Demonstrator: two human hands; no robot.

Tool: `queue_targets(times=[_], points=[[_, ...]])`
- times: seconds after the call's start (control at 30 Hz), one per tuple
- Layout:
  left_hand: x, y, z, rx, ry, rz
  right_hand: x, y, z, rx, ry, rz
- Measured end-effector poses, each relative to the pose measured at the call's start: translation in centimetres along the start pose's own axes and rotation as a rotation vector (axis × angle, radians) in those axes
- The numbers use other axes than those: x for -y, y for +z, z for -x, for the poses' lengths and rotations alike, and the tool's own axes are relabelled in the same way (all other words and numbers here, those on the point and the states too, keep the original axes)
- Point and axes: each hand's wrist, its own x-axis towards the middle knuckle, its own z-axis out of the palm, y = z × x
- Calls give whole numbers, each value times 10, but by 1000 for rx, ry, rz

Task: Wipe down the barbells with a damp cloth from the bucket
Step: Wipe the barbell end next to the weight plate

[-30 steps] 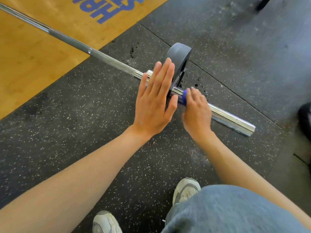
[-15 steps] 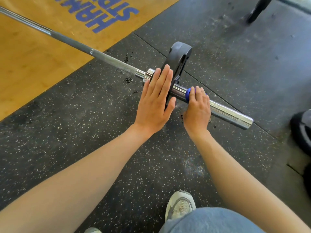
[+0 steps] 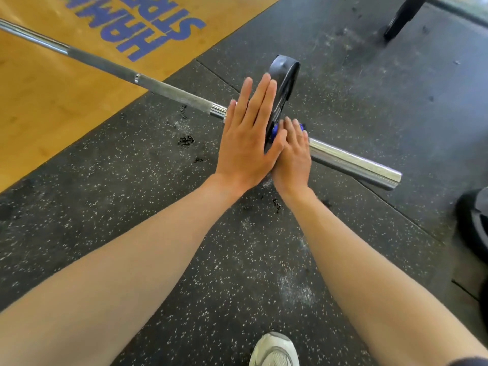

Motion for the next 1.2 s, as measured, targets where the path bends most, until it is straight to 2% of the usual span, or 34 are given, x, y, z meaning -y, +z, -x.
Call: queue_targets(times=[0.07, 0.2, 0.23, 0.27, 0.37, 0.4, 0.43, 0.5, 0.53, 0.57, 0.67, 0.7, 0.77, 0.83, 0.87, 1.0, 1.03, 1.07, 1.17, 1.2], points=[[1, 3, -21, -21, 9, 2, -13, 1, -15, 40, -75, -10], [-2, 23, -38, -54, -22, -70, -37, -4, -34, -36, 227, -34], [-4, 29, -44, -63, -25, -102, -34, 2, -39, -49, 254, -26], [-5, 35, -54, -71, -31, -128, -30, 7, -45, -52, 218, -20], [-7, 45, -92, -45, -24, -176, -42, 11, -71, 58, -92, -14], [-7, 49, -106, -30, -26, -173, -55, 8, -80, 80, -108, -16], [-7, 53, -119, -17, -39, -171, -68, 4, -85, 71, -46, -17], [-6, 61, -142, 3, -78, -186, -77, 1, -89, 16, 174, -30], [-7, 64, -154, 16, -91, -189, -74, 3, -92, 10, 220, -31], [-7, 67, -165, 35, -97, -191, -71, 7, -97, 23, 200, -36], [-9, 74, -192, 71, -110, -227, -84, 7, -120, 100, -64, -70], [-8, 76, -199, 85, -112, -223, -99, 2, -126, 112, -54, -75], [-8, 79, -211, 107, -124, -206, -128, -6, -131, 50, 167, -113], [-8, 82, -221, 123, -143, -196, -124, -13, -130, 29, 355, -129], [-8, 84, -228, 130, -146, -190, -114, -14, -135, 50, 350, -128], [-6, 86, -243, 143, -173, -179, -93, -11, -159, 273, -66, -147], [-5, 86, -244, 138, -171, -170, -101, -11, -162, 298, -78, -149], [-5, 87, -243, 122, -166, -159, -111, -12, -161, 279, -10, -151], [-5, 87, -235, 76, -157, -115, -121, -19, -147, 175, 349, -141], [-5, 87, -233, 65, -142, -115, -110, -18, -145, 159, 386, -117]])
